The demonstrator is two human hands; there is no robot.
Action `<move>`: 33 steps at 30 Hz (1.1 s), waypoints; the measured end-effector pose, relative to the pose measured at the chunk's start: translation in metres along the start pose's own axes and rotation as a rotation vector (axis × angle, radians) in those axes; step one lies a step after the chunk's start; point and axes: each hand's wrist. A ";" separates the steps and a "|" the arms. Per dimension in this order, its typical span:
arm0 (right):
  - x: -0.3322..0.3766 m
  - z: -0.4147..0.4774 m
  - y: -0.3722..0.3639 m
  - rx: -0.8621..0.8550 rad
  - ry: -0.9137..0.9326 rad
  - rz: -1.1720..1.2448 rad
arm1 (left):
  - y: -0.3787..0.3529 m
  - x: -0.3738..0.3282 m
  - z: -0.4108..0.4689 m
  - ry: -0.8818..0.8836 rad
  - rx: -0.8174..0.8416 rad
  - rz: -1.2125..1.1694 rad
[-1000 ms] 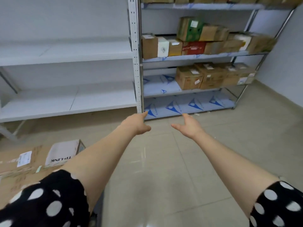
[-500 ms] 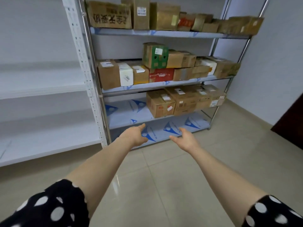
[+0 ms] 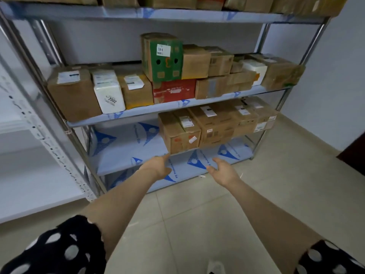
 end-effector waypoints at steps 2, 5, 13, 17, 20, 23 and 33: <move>-0.011 0.044 0.019 0.051 0.035 -0.008 | 0.003 -0.013 0.040 0.060 0.006 -0.022; -0.027 0.102 0.046 0.130 0.060 -0.058 | 0.010 -0.032 0.091 0.135 0.030 -0.019; -0.030 0.241 0.081 0.277 0.122 -0.170 | 0.029 -0.044 0.207 0.236 0.073 -0.065; -0.024 0.305 0.077 0.288 0.141 -0.233 | 0.040 -0.032 0.267 0.247 0.076 -0.059; -0.020 0.353 0.069 0.302 0.117 -0.288 | 0.046 -0.017 0.318 0.260 0.080 -0.065; -0.016 0.381 0.066 0.335 0.119 -0.320 | 0.047 -0.010 0.349 0.292 0.124 -0.041; -0.021 0.491 0.035 0.340 0.201 -0.480 | 0.035 0.011 0.465 0.242 0.157 0.178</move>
Point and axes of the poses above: each hand's wrist, its own z-axis towards the middle knuckle, its own y-axis out of the back of the hand, x = y × z, and after that the axes turned 11 degrees about x, right-handed
